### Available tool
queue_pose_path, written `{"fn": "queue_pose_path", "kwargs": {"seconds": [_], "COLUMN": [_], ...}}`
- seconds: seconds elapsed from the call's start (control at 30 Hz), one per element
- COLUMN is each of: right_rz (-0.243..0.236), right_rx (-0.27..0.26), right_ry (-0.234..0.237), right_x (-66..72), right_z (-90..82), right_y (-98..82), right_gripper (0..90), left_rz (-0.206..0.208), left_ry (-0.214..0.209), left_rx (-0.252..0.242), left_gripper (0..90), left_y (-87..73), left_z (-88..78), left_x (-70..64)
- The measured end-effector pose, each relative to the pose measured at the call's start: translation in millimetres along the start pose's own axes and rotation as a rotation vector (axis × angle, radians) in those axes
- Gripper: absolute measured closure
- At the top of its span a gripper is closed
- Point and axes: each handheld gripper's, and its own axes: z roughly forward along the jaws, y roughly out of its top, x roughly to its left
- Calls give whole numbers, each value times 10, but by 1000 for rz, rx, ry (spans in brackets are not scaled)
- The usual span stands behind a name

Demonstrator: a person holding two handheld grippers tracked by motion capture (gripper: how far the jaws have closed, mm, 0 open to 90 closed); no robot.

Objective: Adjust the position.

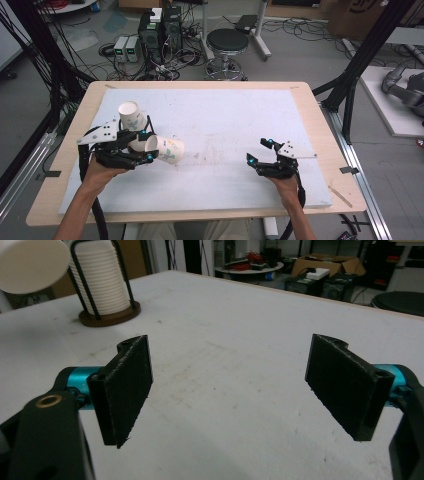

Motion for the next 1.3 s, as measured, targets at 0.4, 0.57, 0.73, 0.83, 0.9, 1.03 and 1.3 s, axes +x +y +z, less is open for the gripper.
{"fn": "queue_pose_path", "kwargs": {"seconds": [0.4, 0.57, 0.73, 0.83, 0.9, 1.03, 1.3], "right_rz": [-32, -41, -24, -58, -64, -76, -95], "right_rx": [-10, -30, -17, -22, -25, -28, -24], "right_ry": [128, 231, 324, 353, 372, 389, 439], "right_x": [105, 143, 191, 234, 261, 277, 321], "right_z": [58, 135, 226, 276, 310, 346, 466], "right_y": [331, 552, 730, 829, 894, 957, 1076], "right_gripper": [194, 193, 193, 193, 193, 193, 195], "left_rz": [-7, -7, -11, -12, -13, -9, -9], "left_ry": [-40, -48, -63, -70, -76, -88, -110], "left_rx": [-22, -22, -32, -48, -54, -51, -62], "left_gripper": [371, 371, 371, 371, 371, 371, 371], "left_y": [32, 38, 41, 43, 48, 50, 48], "left_z": [138, 186, 235, 265, 293, 337, 434], "left_x": [26, 20, 9, 2, -6, -27, -49]}}
